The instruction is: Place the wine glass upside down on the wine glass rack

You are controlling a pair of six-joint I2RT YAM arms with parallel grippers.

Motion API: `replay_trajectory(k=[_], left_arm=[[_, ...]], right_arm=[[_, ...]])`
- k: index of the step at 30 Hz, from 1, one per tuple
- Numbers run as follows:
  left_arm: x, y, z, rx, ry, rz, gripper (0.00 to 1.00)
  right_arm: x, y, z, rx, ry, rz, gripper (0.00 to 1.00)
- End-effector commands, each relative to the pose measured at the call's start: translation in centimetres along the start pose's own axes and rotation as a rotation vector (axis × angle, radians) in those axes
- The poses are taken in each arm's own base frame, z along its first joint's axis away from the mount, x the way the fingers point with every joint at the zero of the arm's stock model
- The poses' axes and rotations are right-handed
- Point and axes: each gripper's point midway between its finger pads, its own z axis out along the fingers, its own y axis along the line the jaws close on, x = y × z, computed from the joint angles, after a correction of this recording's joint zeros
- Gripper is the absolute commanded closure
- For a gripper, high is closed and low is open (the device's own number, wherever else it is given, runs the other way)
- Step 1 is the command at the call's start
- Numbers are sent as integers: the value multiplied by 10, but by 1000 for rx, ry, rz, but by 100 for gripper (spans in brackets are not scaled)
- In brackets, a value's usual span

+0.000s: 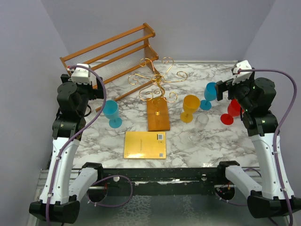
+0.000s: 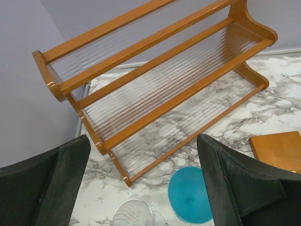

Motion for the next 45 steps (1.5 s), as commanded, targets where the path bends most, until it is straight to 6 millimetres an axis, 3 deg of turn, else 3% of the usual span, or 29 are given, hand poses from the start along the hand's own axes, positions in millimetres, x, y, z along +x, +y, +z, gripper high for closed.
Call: replay_trajectory(k=[1, 14, 19, 25, 31, 37, 45], left_arm=[[-11, -2, -1, 17, -29, -19, 1], [-15, -4, -3, 34, -35, -29, 1], [-18, -6, -2, 52, -24, 2, 1], [-26, -17, 1, 128, -23, 41, 1], [-26, -16, 7, 128, -12, 61, 1], [-26, -17, 11, 133, -11, 69, 1], [-28, -18, 11, 140, -18, 75, 1]], right_arm=[[-10, -7, 0, 30, -25, -15, 0], [-11, -6, 0, 13, -1, -30, 0], [-6, 11, -6, -111, 53, -98, 0], [25, 44, -13, -330, 191, -126, 0], [61, 65, -25, -468, 312, -151, 0], [85, 82, -34, -582, 414, -127, 11], [93, 94, -38, -640, 483, -117, 33]])
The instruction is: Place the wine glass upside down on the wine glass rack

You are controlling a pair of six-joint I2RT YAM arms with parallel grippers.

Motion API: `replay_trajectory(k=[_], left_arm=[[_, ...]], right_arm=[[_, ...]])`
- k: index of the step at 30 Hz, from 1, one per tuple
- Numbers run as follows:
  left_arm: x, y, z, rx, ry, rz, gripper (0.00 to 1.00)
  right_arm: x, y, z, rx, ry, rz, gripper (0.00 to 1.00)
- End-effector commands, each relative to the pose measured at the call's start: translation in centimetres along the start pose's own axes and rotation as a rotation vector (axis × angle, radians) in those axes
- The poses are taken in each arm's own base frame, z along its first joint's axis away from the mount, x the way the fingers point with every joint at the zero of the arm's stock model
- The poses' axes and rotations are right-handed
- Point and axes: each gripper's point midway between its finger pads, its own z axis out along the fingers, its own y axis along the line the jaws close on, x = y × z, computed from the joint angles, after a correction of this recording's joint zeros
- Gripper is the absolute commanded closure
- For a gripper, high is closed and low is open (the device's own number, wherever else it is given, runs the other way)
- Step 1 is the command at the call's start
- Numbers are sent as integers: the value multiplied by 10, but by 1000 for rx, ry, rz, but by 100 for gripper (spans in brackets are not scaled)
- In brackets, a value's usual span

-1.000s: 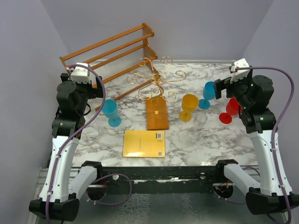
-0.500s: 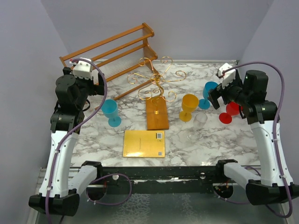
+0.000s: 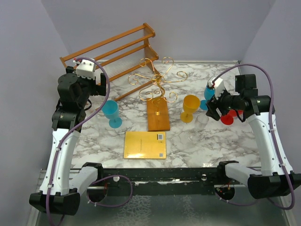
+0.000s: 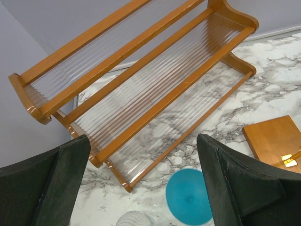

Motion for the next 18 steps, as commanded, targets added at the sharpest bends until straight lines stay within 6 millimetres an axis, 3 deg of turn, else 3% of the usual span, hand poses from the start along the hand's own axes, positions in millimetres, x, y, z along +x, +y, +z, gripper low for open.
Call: replay_trajectory(k=[1, 18], left_arm=[[-19, 0, -5, 16, -56, 13, 1], [-20, 3, -3, 2, -57, 33, 1]], right_arm=[[-2, 15, -2, -62, 18, -6, 35], [18, 25, 36, -92, 151, -8, 79]])
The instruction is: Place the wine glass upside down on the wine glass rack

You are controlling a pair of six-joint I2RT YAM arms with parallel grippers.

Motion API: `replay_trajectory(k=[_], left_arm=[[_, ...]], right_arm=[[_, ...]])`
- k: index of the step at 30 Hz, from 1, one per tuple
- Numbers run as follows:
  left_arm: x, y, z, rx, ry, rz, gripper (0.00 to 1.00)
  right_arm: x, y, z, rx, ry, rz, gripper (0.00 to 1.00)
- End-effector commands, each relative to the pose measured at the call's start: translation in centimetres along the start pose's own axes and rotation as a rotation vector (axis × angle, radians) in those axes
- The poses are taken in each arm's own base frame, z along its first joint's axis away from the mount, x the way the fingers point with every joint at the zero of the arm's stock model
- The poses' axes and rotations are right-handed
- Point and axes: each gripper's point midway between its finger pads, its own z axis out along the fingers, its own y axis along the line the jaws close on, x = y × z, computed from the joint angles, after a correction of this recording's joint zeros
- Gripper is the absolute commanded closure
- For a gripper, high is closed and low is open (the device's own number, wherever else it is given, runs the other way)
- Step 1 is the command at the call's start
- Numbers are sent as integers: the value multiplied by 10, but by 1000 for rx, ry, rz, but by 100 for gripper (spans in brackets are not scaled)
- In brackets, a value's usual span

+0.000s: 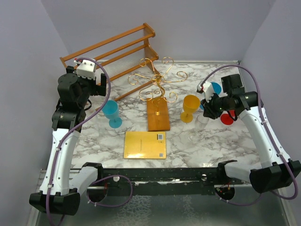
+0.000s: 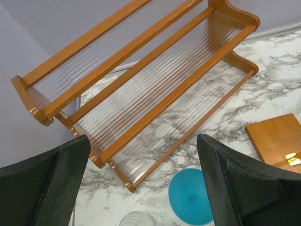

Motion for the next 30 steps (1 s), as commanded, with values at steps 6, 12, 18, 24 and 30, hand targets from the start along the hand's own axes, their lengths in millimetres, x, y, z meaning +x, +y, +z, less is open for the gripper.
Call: replay_trajectory(k=[6, 12, 18, 24, 30], left_arm=[[-18, 4, -3, -3, -52, 22, 1], [-18, 0, -3, 21, -38, 29, 1], [-22, -1, -3, 29, -38, 24, 1], [-32, -5, 0, 60, -52, 8, 1], [-63, -19, -5, 147, -117, -22, 1]], right_arm=[[10, 4, 13, -7, 40, 3, 94], [-4, -16, -8, 140, -14, -40, 99], [-27, -44, -69, 406, -80, -105, 99], [-52, -44, -120, 515, -190, -147, 99], [-93, -54, -170, 628, -312, -169, 99]])
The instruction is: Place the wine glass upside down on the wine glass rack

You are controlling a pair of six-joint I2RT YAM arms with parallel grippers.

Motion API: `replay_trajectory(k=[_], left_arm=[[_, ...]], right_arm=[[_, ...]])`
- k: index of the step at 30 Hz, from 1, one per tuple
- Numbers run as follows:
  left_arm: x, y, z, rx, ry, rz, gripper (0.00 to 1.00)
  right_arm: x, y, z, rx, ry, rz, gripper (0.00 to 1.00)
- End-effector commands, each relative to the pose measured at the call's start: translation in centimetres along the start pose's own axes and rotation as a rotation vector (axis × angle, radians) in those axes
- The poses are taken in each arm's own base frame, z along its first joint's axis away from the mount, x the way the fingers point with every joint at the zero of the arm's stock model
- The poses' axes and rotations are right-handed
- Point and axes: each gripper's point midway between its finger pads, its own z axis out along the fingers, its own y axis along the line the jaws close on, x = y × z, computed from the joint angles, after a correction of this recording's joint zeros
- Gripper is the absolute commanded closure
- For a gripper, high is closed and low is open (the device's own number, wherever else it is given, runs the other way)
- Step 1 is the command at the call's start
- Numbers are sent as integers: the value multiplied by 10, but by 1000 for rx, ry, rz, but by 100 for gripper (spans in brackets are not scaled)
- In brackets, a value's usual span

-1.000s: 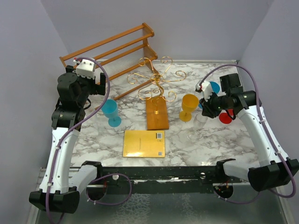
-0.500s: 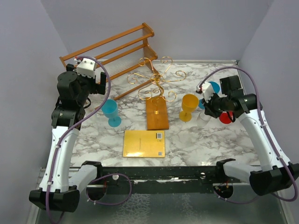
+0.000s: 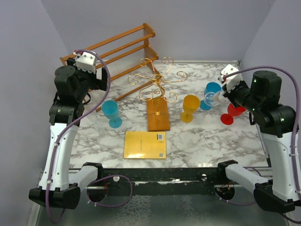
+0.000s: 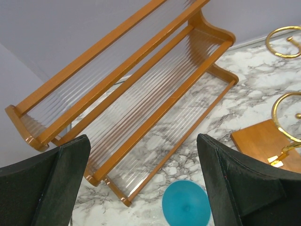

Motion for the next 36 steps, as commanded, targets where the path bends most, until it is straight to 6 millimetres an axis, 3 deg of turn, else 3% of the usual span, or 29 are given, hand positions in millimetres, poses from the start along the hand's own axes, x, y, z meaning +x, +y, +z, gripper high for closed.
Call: replay_trajectory(k=[1, 7, 11, 17, 25, 32, 36], left_arm=[[-41, -15, -7, 100, -100, -51, 1], [-82, -41, -6, 262, -185, -151, 1], [-95, -53, 0, 337, -210, -189, 2], [-117, -76, 8, 481, -241, -282, 5], [-138, -115, 24, 637, -241, -394, 5], [-134, -158, 38, 761, -200, -451, 5], [-135, -173, 44, 813, -199, -470, 16]], right_arm=[[-47, -41, -23, 144, -126, -10, 99], [-125, -76, -43, 216, -386, 71, 99], [-169, -99, -57, 266, -544, 138, 99], [-221, -96, -60, 148, -748, 217, 99], [-253, -70, -38, -108, -855, 335, 99], [-256, -50, -33, -238, -876, 362, 99], [-254, -40, -33, -287, -879, 368, 99]])
